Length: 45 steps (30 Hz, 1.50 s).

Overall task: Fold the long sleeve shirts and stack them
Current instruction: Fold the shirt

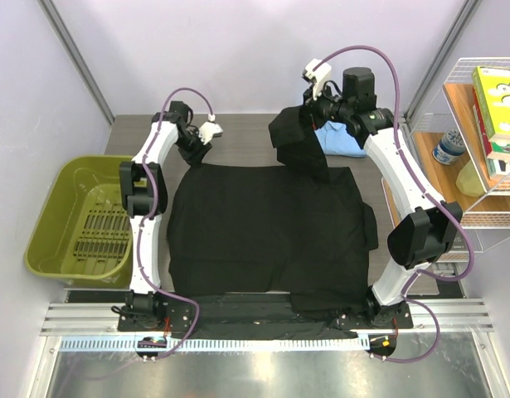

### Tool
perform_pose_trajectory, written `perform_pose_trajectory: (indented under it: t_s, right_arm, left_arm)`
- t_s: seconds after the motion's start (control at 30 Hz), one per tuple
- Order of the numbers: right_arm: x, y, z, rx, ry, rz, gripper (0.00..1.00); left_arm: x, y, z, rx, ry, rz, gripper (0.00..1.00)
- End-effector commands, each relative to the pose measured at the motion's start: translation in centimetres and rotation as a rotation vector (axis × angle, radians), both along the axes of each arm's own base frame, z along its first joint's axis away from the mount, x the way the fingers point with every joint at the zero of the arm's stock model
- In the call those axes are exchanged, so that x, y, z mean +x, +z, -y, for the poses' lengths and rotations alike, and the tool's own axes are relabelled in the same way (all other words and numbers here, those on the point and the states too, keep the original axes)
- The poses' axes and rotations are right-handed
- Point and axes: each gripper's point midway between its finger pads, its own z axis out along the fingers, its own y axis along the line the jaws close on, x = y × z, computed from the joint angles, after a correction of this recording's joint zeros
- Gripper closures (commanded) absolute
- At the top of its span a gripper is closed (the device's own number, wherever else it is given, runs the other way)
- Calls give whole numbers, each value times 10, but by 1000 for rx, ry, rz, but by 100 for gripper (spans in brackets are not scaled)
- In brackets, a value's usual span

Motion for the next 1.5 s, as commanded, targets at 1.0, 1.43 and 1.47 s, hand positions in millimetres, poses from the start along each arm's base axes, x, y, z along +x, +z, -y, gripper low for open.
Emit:
perform_pose_trajectory:
  t_s: [1.0, 1.43, 1.47]
  right_arm:
    - [-92, 110, 50, 24, -87, 200, 99]
    - [-179, 83, 56, 54, -34, 77, 99]
    - [-183, 79, 56, 56, -29, 64, 99]
  left_arm:
    - [-58, 100, 7, -78, -130, 179, 100]
    - [-148, 88, 1, -59, -268, 141, 100]
    - [-151, 87, 1, -52, -283, 145, 100]
